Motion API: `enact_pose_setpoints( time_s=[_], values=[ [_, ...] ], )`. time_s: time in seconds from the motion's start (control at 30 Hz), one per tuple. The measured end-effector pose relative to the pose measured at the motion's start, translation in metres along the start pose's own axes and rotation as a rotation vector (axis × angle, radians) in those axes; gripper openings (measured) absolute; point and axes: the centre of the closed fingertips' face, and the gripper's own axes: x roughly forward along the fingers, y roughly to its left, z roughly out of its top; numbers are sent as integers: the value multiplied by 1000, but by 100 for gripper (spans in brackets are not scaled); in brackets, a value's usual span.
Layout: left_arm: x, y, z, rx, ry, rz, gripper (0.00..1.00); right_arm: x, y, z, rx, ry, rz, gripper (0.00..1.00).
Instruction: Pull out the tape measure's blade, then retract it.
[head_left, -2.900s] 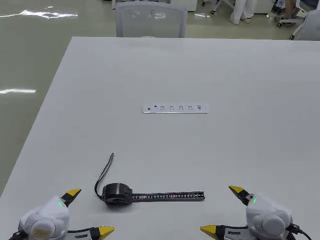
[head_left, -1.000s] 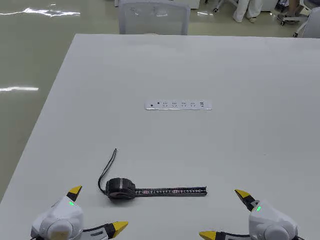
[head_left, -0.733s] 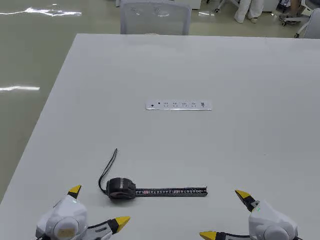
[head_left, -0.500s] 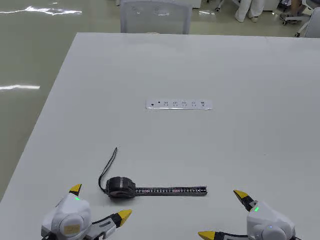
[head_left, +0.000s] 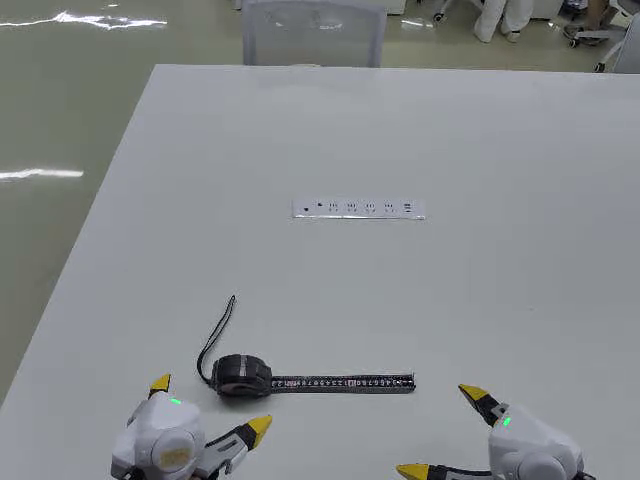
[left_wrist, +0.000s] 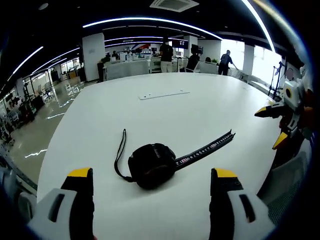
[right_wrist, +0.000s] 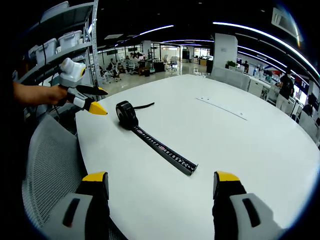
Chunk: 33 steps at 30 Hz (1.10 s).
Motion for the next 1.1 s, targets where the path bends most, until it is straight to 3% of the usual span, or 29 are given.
enact_pose_setpoints(
  time_s=[0.37, 0.57, 0.83, 1.1],
  values=[
    [16, 1, -5, -40, 7, 60, 94, 10, -11, -2, -49, -8, 37, 79],
    [22, -5, -4, -86, -17, 77, 94, 15, -18, -4, -85, -4, 64, 75],
    [28, -4, -1, -140, -64, 112, 90, 23, -28, -6, -150, -10, 111, 67],
    [35, -1, -2, -144, -70, 141, 83, 34, -35, -11, -203, 5, 170, 61]
  ],
)
